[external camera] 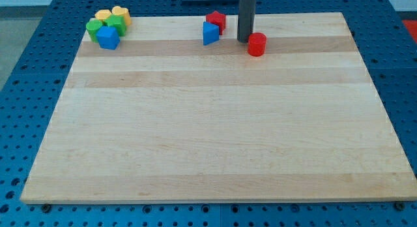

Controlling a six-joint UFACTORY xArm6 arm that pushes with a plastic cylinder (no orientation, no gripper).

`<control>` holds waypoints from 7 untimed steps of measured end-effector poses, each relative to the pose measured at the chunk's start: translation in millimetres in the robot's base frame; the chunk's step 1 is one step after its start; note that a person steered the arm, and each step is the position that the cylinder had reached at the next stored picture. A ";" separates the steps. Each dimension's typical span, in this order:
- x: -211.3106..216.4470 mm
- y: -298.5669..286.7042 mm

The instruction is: Push the red circle to the center

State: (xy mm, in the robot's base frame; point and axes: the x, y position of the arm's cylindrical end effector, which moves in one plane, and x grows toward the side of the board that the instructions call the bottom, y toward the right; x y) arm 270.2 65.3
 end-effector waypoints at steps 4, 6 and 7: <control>-24.1 14.3; 10.9 31.8; 35.8 28.1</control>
State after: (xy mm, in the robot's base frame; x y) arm 306.0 93.4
